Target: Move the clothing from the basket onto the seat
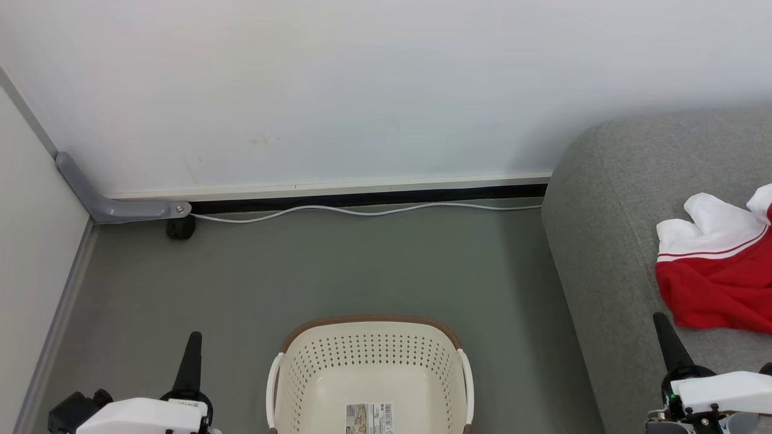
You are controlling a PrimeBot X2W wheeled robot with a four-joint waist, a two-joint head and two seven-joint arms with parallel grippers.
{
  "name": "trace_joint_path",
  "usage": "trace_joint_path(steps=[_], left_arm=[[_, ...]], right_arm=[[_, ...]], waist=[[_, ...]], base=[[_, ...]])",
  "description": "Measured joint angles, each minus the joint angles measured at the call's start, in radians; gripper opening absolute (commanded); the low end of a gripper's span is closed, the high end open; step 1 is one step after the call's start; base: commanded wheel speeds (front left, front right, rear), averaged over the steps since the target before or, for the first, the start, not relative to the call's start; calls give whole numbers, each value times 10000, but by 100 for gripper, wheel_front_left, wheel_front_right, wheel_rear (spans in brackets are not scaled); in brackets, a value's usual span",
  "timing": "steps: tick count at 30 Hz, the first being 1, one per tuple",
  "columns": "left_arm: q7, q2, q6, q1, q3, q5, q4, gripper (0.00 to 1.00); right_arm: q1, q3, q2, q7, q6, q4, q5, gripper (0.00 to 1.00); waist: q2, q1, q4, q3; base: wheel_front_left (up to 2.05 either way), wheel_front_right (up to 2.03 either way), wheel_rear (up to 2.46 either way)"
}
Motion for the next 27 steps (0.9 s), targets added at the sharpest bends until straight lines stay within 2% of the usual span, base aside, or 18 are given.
trace_joint_path(steps=[27], left_arm=[[798,0,-616,-437,430,-2880,92,0]], right_arm=[[-5,-667,251,723,0,-343,2673,0]], waist=[[0,0,122,-12]], base=[[0,0,0]])
